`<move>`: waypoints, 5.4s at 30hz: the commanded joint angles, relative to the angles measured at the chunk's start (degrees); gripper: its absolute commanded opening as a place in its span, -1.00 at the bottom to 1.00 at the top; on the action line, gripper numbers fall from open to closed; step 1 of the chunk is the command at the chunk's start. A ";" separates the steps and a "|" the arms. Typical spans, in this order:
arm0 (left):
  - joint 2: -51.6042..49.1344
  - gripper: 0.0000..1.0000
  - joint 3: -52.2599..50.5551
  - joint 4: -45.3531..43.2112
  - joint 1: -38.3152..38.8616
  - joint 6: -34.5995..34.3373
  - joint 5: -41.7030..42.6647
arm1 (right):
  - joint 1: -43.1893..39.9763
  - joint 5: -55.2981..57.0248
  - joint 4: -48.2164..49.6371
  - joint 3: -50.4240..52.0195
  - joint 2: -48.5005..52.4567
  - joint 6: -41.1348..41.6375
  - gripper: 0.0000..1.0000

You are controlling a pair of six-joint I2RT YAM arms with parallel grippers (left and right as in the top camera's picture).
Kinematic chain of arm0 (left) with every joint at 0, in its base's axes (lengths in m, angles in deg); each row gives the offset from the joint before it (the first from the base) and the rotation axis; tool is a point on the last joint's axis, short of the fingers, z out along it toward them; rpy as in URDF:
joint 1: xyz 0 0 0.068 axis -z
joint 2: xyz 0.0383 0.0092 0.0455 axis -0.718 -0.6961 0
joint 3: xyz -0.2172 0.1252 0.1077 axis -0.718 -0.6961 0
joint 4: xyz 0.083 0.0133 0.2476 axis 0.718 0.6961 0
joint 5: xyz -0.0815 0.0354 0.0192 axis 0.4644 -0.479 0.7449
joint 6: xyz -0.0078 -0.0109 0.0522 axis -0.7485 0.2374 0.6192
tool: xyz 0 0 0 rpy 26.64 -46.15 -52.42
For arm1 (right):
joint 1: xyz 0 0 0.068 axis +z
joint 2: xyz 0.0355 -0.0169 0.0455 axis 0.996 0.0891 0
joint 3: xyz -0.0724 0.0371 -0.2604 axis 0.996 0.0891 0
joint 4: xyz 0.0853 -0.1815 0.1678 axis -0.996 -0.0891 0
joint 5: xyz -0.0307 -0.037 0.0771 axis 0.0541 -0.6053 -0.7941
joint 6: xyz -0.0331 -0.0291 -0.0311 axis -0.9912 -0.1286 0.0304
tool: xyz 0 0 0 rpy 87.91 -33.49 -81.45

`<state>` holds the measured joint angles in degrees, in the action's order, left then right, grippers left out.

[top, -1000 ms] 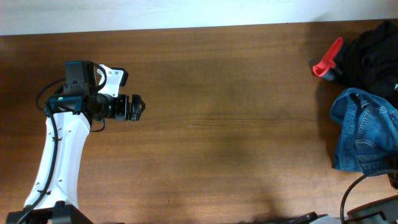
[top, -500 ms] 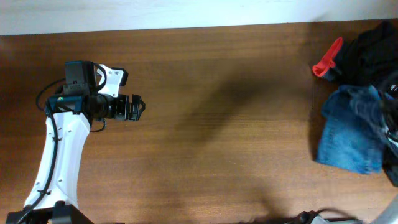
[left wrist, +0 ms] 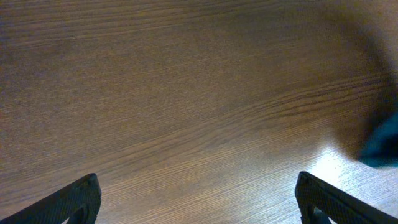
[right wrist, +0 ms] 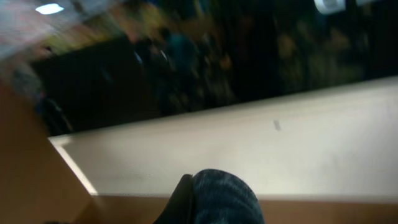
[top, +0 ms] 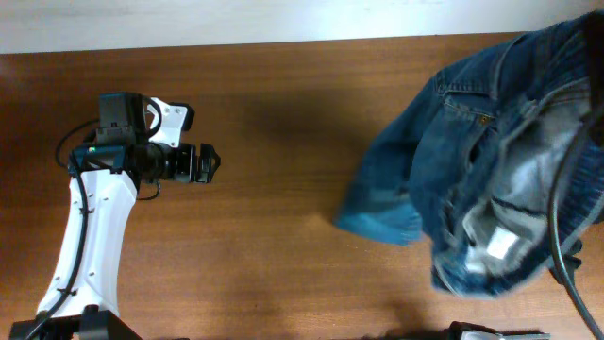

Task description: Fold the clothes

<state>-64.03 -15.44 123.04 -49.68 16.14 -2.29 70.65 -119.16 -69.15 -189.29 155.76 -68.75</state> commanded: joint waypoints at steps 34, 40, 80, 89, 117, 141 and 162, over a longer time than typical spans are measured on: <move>-0.46 0.99 1.05 -0.09 0.15 -0.31 0.81 | 9.77 -6.27 26.01 -14.67 15.17 25.44 -0.92; -0.46 0.99 1.05 -0.09 0.15 -0.31 0.81 | 9.77 13.33 7.93 -19.08 15.04 8.20 -0.92; 8.11 -0.25 34.51 16.06 0.15 -0.57 9.25 | 45.77 41.13 -11.13 -20.74 30.58 -2.51 -0.92; 15.08 -0.24 52.68 19.65 0.15 -3.10 1.38 | 58.18 38.66 1.49 -20.72 45.55 3.02 -0.73; -15.26 -0.42 52.87 41.57 9.38 0.81 -0.83 | 25.16 32.39 -36.59 -20.72 40.79 4.13 0.57; -24.72 0.54 6.97 0.28 44.96 -11.72 -35.43 | 23.96 31.36 -37.66 -20.57 40.94 -0.63 0.84; -17.44 -1.00 34.58 23.87 39.98 -12.22 -58.99 | 23.98 31.34 -37.66 -20.55 40.94 -1.05 0.84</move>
<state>-88.44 6.24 142.80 -7.50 4.60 -55.87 94.67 -87.29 -106.41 -209.61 196.44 -69.64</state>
